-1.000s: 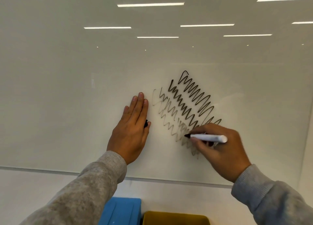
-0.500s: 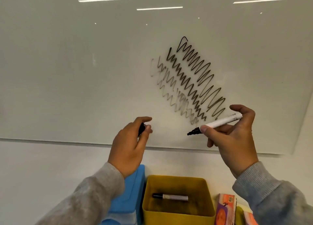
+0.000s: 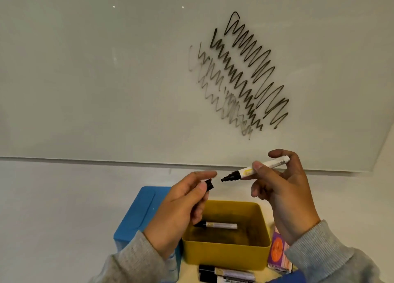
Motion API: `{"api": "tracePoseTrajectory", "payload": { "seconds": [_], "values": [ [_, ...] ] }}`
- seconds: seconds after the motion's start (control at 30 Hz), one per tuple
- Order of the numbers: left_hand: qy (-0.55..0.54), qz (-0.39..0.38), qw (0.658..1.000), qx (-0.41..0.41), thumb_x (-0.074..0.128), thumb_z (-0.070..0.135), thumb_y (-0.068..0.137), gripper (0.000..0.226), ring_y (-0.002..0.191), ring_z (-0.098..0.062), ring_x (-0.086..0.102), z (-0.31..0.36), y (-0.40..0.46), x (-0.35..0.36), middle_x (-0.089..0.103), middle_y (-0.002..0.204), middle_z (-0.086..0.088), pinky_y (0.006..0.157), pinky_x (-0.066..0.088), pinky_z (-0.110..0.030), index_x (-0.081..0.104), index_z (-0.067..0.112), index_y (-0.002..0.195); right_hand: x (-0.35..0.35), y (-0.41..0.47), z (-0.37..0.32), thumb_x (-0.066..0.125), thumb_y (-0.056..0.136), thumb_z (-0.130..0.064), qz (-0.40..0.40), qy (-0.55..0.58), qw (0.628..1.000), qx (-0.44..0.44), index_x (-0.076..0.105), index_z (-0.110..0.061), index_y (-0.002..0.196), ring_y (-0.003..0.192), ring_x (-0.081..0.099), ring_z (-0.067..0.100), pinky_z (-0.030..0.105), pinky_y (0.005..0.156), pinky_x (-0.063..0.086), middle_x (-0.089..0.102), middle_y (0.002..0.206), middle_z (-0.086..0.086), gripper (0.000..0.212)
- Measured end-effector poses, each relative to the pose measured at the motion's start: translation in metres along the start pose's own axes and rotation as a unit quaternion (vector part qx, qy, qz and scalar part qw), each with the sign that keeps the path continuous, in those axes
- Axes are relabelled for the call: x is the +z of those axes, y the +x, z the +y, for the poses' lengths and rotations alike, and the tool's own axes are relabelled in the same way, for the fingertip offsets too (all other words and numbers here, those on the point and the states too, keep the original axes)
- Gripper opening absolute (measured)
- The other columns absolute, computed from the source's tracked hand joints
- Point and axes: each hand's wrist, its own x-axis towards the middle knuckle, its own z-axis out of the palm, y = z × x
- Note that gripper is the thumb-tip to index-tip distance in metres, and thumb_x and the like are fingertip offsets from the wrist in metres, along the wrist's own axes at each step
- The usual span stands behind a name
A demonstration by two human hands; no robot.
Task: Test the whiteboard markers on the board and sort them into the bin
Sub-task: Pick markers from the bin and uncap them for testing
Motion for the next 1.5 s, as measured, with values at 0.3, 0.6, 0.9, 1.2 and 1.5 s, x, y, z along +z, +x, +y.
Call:
{"api": "tracePoseTrajectory", "payload": {
  "seconds": [0.3,0.6,0.9,1.2,1.5],
  "values": [
    [-0.022,0.037,0.997,0.057,0.064,0.024,0.083,0.034,0.069,-0.018,0.064,-0.005,-0.002,-0.007,0.075,0.093,-0.014,0.059,0.052,-0.024,0.064,0.005,0.112,0.012,0.000,0.004,0.064,0.093,-0.008,-0.019,-0.014,1.000,-0.006,0.047,-0.018,0.114,0.050,0.055,0.024,0.031,0.050,0.042,0.075,0.083,0.019,0.028],
    [0.021,0.052,0.995,0.079,0.059,0.031,0.092,0.025,0.063,-0.014,0.055,-0.004,0.005,-0.005,0.066,0.074,-0.004,0.059,0.048,-0.024,0.069,0.012,0.105,0.016,0.000,0.011,0.064,0.093,-0.008,-0.043,-0.033,0.998,-0.027,0.053,-0.013,0.103,0.053,0.055,0.026,0.031,0.049,0.044,0.073,0.077,0.015,0.016],
    [0.012,0.138,0.990,0.032,0.040,0.035,0.105,0.035,0.055,-0.008,0.036,-0.010,0.016,0.005,0.041,0.057,0.010,0.052,0.031,-0.026,0.068,0.019,0.089,0.005,0.007,0.018,0.070,0.088,-0.009,-0.110,-0.112,0.987,-0.026,0.072,-0.004,0.085,0.058,0.041,0.021,0.031,0.050,0.037,0.053,0.062,0.008,0.005],
    [0.093,0.185,0.973,0.102,0.037,0.037,0.105,0.036,0.058,-0.008,0.042,-0.014,0.020,0.011,0.046,0.059,0.013,0.060,0.035,-0.029,0.060,0.016,0.087,0.005,0.013,0.019,0.069,0.089,-0.011,-0.174,-0.116,0.978,0.006,0.069,-0.003,0.079,0.049,0.028,0.017,0.025,0.046,0.024,0.039,0.054,0.004,0.013],
    [0.087,0.198,0.969,0.117,0.038,0.031,0.106,0.033,0.059,-0.005,0.047,-0.024,0.015,0.014,0.050,0.060,0.013,0.063,0.039,-0.031,0.057,0.011,0.087,0.004,0.011,0.027,0.067,0.090,-0.005,-0.172,-0.070,0.980,0.066,0.068,0.003,0.084,0.047,0.020,0.015,0.024,0.046,0.018,0.030,0.053,0.005,0.010]
  ]
}}
